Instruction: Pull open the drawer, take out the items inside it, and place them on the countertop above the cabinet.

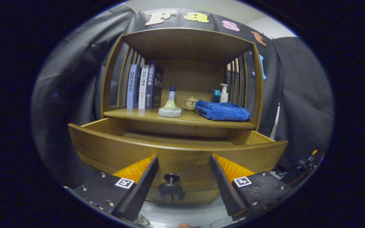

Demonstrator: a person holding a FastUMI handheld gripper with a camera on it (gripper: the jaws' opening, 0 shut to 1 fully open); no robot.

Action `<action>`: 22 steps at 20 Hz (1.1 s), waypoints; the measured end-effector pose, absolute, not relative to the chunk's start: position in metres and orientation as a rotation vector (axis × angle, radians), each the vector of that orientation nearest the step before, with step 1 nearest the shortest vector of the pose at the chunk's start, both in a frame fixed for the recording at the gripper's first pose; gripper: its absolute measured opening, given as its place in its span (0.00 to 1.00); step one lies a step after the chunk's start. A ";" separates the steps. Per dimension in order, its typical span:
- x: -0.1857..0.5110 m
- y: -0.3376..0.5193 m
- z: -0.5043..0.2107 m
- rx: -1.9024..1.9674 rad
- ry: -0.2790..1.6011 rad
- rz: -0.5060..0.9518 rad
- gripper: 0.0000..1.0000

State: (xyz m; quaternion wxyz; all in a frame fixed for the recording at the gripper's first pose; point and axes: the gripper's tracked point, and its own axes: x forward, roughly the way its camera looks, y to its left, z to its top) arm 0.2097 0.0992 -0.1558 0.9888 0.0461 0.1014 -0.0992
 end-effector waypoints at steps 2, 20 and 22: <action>0.210 0.099 -0.156 0.091 0.202 -0.200 0.98; 0.234 0.102 -0.159 0.123 0.220 -0.216 0.99; 0.236 0.103 -0.158 0.122 0.219 -0.222 0.99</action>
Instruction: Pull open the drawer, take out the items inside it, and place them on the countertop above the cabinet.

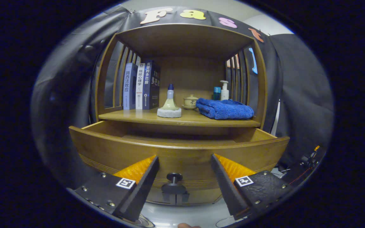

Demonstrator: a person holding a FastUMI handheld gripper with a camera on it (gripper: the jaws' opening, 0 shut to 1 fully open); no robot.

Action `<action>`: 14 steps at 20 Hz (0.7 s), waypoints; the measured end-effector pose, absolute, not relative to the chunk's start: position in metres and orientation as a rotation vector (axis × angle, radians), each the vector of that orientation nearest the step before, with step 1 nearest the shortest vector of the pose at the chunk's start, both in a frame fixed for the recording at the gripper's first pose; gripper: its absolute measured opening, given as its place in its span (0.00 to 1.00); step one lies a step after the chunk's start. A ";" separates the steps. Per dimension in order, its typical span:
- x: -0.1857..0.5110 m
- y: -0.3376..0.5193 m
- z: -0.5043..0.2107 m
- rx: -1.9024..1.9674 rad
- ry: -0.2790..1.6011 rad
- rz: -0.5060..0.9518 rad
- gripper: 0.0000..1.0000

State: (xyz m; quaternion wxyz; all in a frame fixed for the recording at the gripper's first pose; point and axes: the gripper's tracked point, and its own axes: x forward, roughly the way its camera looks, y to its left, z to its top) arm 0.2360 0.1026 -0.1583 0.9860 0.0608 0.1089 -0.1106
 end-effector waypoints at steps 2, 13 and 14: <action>0.238 0.102 -0.159 0.120 0.216 -0.222 0.99; 0.252 0.104 -0.160 0.119 0.224 -0.221 0.99; 0.253 0.104 -0.160 0.119 0.221 -0.221 0.99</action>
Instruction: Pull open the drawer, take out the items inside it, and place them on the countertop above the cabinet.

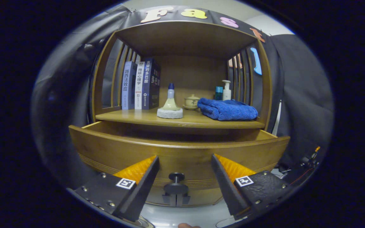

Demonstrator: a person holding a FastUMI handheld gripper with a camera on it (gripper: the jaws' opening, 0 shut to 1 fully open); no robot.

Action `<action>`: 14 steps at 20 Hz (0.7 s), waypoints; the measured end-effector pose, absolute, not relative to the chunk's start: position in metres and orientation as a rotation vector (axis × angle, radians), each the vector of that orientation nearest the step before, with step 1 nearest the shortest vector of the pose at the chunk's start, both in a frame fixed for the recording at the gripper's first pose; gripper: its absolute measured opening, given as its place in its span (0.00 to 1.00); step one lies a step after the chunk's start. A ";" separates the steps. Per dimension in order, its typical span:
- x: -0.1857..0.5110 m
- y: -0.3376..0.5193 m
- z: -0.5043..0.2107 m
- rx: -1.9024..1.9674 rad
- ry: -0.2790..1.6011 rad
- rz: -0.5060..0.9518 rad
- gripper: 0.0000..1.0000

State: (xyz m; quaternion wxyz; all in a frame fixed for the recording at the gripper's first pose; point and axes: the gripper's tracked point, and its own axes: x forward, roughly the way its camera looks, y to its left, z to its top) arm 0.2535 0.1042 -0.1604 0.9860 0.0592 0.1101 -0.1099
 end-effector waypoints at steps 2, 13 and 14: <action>0.257 0.103 -0.161 0.115 0.219 -0.220 0.99; 0.292 0.106 -0.164 0.098 0.215 -0.231 0.99; 0.293 0.107 -0.164 0.088 0.208 -0.232 0.99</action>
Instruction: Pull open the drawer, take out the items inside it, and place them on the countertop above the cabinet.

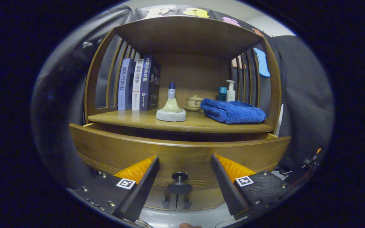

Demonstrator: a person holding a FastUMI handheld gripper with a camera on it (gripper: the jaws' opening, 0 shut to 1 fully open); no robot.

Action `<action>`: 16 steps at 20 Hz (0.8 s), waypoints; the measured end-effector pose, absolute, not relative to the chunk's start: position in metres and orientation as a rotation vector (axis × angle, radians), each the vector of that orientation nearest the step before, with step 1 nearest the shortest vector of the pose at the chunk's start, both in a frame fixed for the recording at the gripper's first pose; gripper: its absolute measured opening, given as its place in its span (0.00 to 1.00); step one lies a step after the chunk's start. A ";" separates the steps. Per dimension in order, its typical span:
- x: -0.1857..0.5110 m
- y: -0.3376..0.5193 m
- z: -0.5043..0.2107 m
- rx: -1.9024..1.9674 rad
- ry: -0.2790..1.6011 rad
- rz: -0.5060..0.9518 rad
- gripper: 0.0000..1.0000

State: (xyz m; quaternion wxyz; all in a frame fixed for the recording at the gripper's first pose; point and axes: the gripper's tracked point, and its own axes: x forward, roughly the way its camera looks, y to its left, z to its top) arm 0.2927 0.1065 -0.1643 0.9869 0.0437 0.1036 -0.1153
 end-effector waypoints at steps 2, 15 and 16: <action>0.297 0.106 -0.163 0.065 0.194 -0.239 0.99; 0.328 0.103 -0.162 0.052 0.202 -0.249 0.99; 0.329 0.104 -0.162 0.054 0.203 -0.248 0.99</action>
